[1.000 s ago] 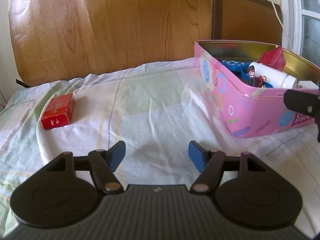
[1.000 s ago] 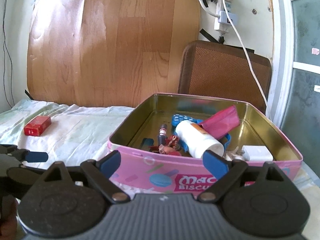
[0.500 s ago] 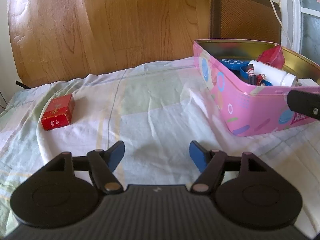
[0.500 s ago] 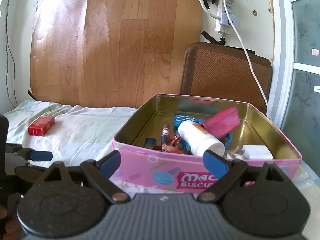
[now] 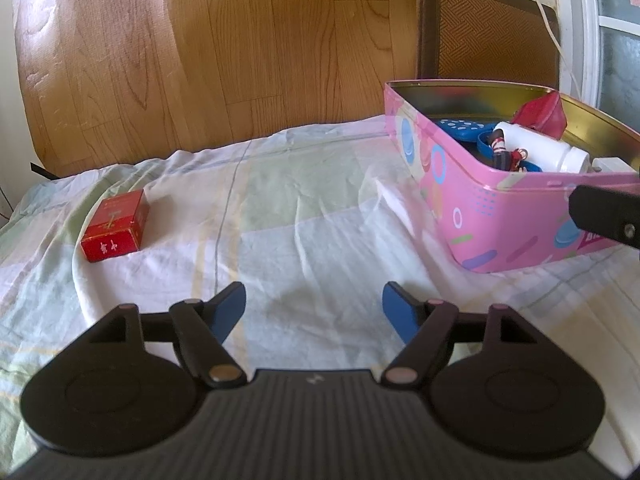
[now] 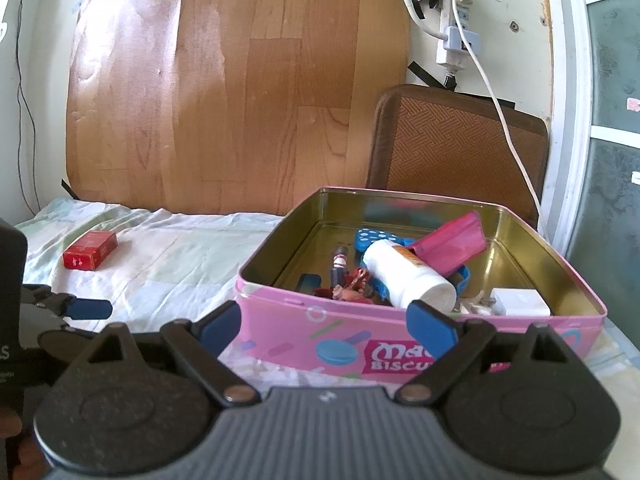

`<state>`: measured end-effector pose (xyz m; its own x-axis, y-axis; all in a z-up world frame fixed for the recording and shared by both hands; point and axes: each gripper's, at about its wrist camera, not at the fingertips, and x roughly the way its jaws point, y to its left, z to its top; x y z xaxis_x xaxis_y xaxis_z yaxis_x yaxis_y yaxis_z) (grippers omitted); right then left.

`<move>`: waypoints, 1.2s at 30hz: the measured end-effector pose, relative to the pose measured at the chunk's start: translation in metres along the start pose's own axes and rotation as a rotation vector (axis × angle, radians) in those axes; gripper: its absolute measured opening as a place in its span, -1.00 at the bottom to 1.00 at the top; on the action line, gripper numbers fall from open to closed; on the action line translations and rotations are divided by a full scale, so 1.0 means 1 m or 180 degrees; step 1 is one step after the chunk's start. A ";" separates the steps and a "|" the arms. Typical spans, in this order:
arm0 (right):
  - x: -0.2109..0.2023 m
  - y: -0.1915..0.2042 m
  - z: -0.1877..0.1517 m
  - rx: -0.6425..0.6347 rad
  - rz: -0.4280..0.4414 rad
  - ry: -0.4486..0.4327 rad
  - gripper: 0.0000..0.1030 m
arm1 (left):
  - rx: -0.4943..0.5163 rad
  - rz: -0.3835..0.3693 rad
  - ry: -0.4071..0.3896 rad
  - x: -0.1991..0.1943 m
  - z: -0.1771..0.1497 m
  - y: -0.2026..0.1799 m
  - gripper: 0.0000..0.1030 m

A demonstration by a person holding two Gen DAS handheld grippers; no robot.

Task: Organize rigid objects
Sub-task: 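Move the open right tool toward the red box on the sheet, then lower the right tool around the red box and close on it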

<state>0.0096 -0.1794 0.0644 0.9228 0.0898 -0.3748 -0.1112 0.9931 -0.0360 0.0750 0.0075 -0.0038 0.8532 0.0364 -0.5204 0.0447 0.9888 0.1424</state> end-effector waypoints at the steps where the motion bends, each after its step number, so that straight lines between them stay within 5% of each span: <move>1: 0.000 0.001 0.000 0.0000 0.0006 -0.0006 0.80 | 0.0001 -0.0001 0.0001 0.000 0.000 0.000 0.50; 23: -0.008 0.009 0.005 0.0061 0.0252 -0.0197 0.82 | -0.0159 -0.0090 0.0047 0.000 0.002 0.013 0.50; 36: 0.000 0.044 0.022 -0.0114 0.0542 -0.0411 0.83 | -0.0332 0.0283 -0.0013 0.007 0.004 0.093 0.50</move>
<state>0.0125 -0.1341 0.0831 0.9288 0.2672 -0.2566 -0.2805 0.9597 -0.0161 0.0874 0.0996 0.0092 0.8535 0.1243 -0.5061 -0.0854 0.9914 0.0994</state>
